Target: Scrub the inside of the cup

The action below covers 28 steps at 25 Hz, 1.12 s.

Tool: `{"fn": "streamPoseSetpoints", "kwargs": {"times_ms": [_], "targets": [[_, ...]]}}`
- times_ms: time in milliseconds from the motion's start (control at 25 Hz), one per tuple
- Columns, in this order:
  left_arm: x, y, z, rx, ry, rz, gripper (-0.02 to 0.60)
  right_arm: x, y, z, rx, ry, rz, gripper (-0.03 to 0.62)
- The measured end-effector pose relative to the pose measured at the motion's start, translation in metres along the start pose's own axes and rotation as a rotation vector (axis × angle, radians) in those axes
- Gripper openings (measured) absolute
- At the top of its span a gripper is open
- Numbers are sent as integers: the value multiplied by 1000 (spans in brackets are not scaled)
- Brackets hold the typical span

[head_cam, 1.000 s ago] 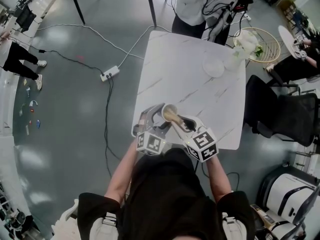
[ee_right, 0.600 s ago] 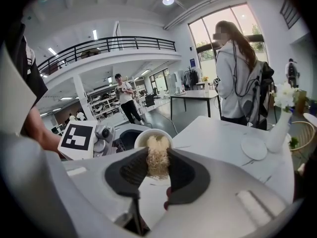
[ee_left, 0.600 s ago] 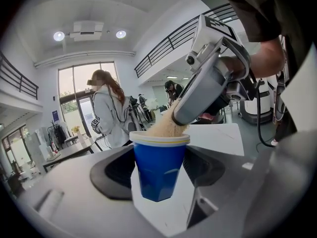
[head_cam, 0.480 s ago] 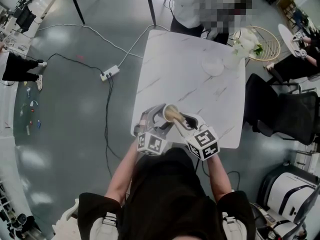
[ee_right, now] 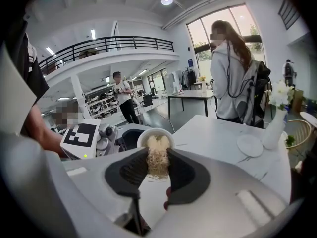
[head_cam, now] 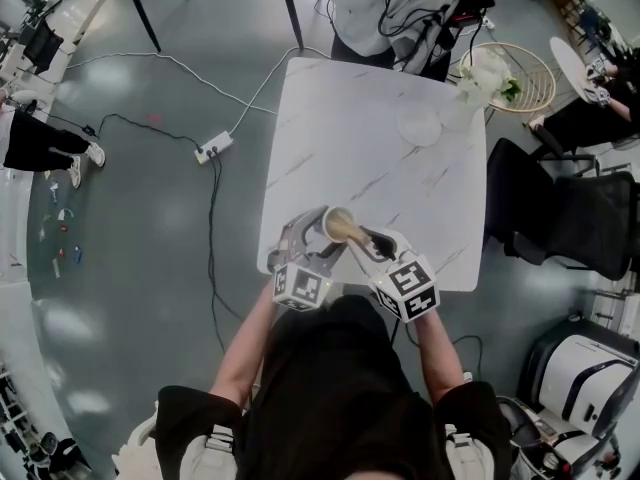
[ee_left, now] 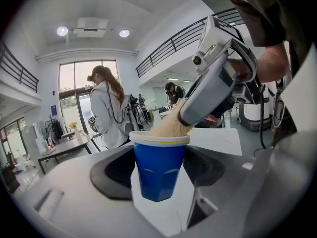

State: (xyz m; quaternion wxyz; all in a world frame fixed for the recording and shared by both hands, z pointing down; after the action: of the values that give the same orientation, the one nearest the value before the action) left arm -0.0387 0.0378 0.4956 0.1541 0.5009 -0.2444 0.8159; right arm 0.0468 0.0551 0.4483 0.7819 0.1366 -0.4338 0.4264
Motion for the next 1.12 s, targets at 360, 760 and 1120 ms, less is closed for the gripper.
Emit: {"fn": "streamPoseSetpoints", "kwargs": {"times_ms": [360,760,1120], "targets": [[13,10,16,-24,-44,-137,313,0,-26,-10,62,-94,58,104],[17,34,32,-72,-133,-241,314,10,-67,1,180,-175,150,104],[54,61,57,-116,-125,-306,314,22,-93,28,213,-157,200,104]]}}
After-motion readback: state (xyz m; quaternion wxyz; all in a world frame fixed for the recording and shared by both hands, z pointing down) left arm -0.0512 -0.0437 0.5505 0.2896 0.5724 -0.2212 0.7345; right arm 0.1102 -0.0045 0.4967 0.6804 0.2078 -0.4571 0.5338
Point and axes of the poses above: the fingertips, and each gripper's own axes: z forward along the fingers, y to its left, x out of its underside, the point moved 5 cm from there along -z, backward along the fingers, and after that the axes turned 6 degrees about x, right-handed, at the moved point
